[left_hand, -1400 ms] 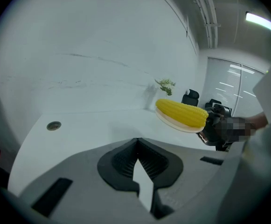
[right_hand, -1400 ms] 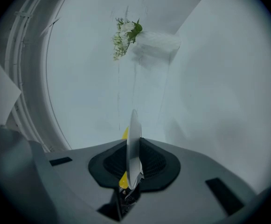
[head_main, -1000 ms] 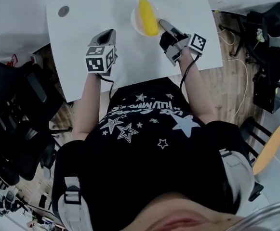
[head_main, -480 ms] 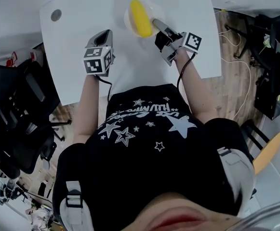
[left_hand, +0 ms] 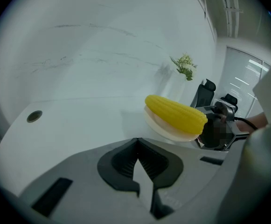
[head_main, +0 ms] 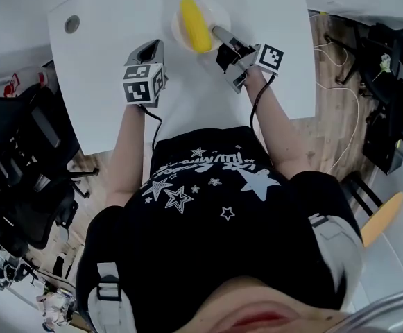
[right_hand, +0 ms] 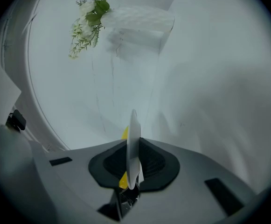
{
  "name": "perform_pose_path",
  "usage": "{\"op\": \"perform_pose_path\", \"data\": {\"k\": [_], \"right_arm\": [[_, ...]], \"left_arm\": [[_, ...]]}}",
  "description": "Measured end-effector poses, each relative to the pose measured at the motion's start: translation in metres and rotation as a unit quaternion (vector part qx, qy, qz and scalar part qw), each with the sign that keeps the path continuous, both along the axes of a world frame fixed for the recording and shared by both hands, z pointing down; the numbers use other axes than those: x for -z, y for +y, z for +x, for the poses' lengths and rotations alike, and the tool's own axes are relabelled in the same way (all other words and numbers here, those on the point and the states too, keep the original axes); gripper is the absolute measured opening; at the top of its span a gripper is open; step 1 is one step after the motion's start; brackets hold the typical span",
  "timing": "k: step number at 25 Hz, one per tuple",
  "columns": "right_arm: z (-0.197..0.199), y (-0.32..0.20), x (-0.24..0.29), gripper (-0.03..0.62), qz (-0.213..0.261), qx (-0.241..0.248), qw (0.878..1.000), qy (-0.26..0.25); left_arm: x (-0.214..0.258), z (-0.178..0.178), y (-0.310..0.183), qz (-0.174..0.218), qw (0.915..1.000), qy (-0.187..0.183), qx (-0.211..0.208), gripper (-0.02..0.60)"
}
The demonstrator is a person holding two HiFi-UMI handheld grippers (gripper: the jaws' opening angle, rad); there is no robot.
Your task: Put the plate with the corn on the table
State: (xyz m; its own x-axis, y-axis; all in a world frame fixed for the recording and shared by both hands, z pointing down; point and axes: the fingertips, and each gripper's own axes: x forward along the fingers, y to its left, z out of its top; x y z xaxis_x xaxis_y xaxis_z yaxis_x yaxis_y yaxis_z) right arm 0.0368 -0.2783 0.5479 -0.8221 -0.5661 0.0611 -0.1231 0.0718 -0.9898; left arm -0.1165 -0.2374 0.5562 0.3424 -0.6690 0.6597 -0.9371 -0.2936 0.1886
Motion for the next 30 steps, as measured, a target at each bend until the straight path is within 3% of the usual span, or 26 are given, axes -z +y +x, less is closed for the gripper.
{"op": "perform_pose_path", "data": {"k": [30], "right_arm": [[-0.012, -0.024, -0.042, 0.037, -0.107, -0.037, 0.992, 0.054]], "left_arm": [[-0.018, 0.007, -0.030, -0.011, 0.9996, 0.025, -0.009, 0.006]]}}
